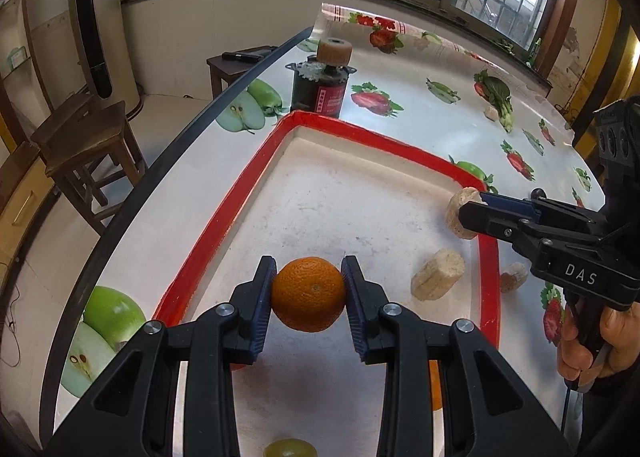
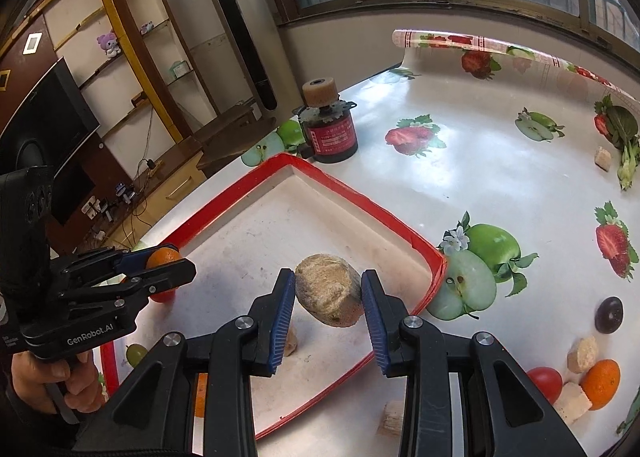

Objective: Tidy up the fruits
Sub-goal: 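Carry the orange and round cork block into the red tray and release both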

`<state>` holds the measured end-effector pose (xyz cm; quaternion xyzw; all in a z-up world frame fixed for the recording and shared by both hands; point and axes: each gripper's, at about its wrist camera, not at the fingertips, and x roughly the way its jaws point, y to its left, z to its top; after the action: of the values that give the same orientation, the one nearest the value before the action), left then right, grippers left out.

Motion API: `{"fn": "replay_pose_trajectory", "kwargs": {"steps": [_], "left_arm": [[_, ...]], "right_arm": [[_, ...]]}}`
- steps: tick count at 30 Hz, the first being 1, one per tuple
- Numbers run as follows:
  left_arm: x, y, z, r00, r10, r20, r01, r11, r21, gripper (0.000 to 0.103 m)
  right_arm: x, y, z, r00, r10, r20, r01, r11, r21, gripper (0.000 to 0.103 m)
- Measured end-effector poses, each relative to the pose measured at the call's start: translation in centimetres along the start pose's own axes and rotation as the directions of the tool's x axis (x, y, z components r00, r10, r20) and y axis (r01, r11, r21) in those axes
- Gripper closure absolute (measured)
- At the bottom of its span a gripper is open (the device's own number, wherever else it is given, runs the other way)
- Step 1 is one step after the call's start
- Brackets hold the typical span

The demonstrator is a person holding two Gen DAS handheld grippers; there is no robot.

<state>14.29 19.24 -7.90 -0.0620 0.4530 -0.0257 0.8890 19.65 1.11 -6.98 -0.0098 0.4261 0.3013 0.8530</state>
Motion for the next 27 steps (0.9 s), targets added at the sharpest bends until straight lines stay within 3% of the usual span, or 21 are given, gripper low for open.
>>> {"fn": "replay_pose_trajectory", "kwargs": {"steps": [11,15,22,27], "left_arm": [[2.1,-0.4,-0.1,0.993,0.024,-0.114,-0.021,0.999,0.027,0.070],[1.9,-0.9,0.1,0.993,0.073,-0.096,-0.068,0.996,0.056,0.041],[0.8,-0.7,-0.3,0.993,0.095,-0.069,-0.093,0.995,0.031,0.038],[-0.7,-0.6,-1.1,0.997,0.073,-0.025,-0.074,0.997,-0.026,0.033]], "right_arm": [[2.8,-0.1,-0.2,0.998,-0.003,-0.058,0.002,1.000,-0.013,0.068],[2.7,-0.3,-0.1,0.998,0.003,-0.062,-0.003,1.000,0.002,0.064],[1.4,-0.2,-0.4,0.999,0.003,-0.042,-0.003,1.000,-0.003,0.060],[-0.2,0.1,-0.7,1.000,0.014,-0.027,-0.015,1.000,-0.013,0.060]]}}
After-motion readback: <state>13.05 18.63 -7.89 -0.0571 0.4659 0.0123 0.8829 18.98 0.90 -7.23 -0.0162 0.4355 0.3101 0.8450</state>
